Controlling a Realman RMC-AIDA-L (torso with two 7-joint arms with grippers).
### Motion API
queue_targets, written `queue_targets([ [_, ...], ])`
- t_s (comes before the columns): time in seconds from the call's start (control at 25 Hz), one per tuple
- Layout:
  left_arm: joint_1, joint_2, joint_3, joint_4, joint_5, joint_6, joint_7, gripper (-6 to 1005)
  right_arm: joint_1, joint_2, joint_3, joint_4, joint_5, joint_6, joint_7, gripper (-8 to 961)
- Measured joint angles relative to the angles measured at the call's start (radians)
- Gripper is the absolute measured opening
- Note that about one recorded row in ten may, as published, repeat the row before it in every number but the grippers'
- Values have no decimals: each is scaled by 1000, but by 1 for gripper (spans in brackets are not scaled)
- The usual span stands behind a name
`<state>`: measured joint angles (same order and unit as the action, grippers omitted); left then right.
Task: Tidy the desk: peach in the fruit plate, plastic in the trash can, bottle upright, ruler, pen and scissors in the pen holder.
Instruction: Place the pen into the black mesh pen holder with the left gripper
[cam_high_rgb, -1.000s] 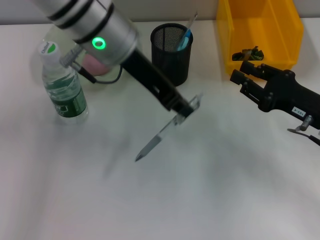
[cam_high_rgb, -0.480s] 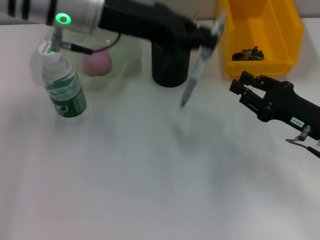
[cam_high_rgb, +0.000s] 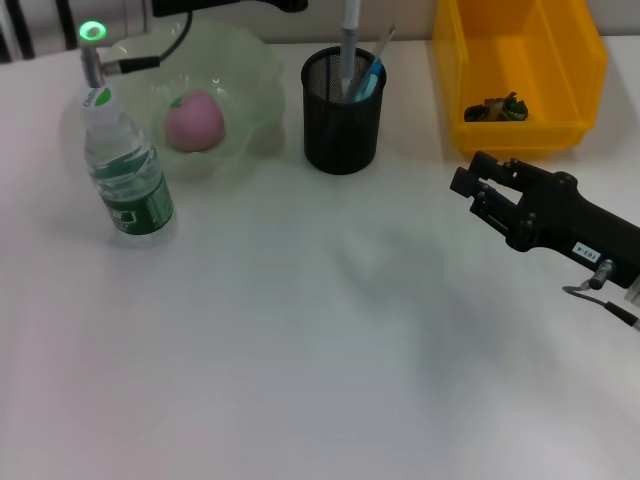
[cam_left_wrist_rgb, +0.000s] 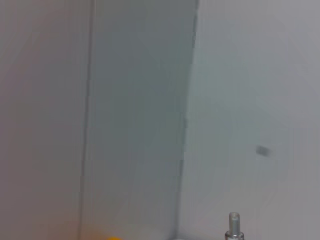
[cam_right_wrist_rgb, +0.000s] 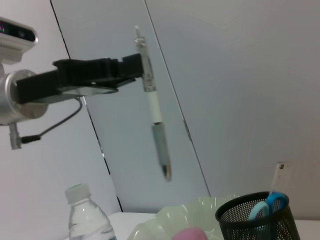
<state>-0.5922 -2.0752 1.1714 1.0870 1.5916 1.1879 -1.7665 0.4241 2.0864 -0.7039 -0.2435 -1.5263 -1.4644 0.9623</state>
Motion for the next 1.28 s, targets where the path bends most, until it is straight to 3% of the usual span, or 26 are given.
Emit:
queue_targets([
  [0.16, 34, -1, 120, 8, -63, -146, 59, 171, 1, 0, 0, 6, 0, -1, 1, 366],
  [0.48, 48, -3, 246, -9, -174, -329, 164, 178, 11, 1, 0, 11, 0, -1, 4, 366],
  [0.6, 42, -3, 343, -34, -260, -496, 232, 181, 17, 1, 0, 14, 0, 3, 4, 366],
  [0.68, 42, -3, 343, -34, -260, -496, 232, 183, 21, 1, 0, 21, 0, 7, 5, 366],
  [0.72, 12, -4, 404, -77, -299, -613, 245, 183, 23, 1, 0, 26, 0, 7, 5, 366],
  [0.96, -30, -5, 464, -144, -305, -719, 251, 189, 24, 1, 1, 26, 5, 4, 14, 367],
  [1.28, -66, -5, 481, -215, -311, -763, 262, 196, 28, 2, 1, 26, 14, 3, 14, 367],
])
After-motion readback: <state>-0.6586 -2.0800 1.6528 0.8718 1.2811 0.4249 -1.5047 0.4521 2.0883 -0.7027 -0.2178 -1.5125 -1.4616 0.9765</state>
